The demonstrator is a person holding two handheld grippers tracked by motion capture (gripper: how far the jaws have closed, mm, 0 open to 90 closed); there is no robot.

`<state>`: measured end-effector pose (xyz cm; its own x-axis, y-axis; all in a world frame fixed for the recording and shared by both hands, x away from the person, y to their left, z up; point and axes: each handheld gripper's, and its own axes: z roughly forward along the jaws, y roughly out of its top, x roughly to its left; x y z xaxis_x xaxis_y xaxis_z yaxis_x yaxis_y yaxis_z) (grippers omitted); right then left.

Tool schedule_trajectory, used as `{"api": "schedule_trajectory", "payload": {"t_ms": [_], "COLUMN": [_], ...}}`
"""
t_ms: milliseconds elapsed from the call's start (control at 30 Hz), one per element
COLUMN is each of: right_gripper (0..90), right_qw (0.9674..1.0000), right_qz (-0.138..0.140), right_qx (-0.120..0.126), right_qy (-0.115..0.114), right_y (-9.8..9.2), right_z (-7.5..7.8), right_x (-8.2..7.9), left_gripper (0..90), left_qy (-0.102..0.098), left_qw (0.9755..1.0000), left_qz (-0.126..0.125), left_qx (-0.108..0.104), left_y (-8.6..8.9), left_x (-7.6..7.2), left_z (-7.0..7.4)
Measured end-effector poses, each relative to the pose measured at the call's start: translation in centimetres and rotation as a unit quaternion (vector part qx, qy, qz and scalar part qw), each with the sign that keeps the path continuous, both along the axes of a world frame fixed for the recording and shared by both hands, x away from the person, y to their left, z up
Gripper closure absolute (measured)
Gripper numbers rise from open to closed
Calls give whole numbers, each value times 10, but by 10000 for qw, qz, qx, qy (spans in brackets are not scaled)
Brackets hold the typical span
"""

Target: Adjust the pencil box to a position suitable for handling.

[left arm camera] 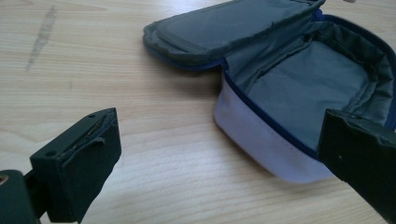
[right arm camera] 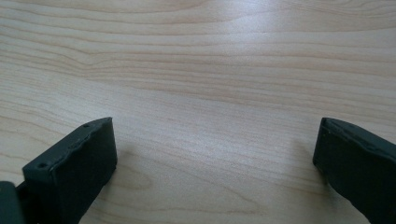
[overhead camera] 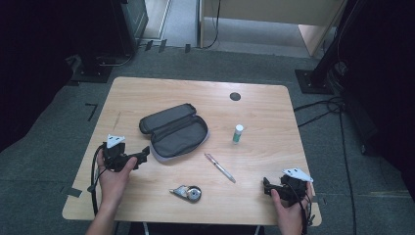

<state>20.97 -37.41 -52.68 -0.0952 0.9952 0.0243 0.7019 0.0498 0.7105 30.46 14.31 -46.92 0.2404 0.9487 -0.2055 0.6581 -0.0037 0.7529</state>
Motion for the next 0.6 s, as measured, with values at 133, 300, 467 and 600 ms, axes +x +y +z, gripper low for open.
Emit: {"api": "schedule_trajectory", "payload": {"t_ms": [133, 300, 467, 600], "right_gripper": [0, 0, 0, 0], "right_qw": [10000, 10000, 10000, 10000], "right_qz": [0, -1, -8, 0], "right_qx": [-1, 0, 5, 1], "right_qy": [0, 2, 4, 0], "right_y": [0, 0, 0, 0], "right_z": [0, 0, 0, 0], "right_x": [0, 0, 0, 0], "left_gripper": [0, 69, 134, 174], "left_qy": [89, 212, 290, 335], "left_qw": [9999, 9995, 9991, 9988], "left_qz": [-62, 1, 48, 59], "left_qx": [-14, 214, 309, 352], "left_y": [-7, -22, -30, -32], "left_x": [8, 16, 19, 21], "left_z": [0, -3, -5, -7]}}
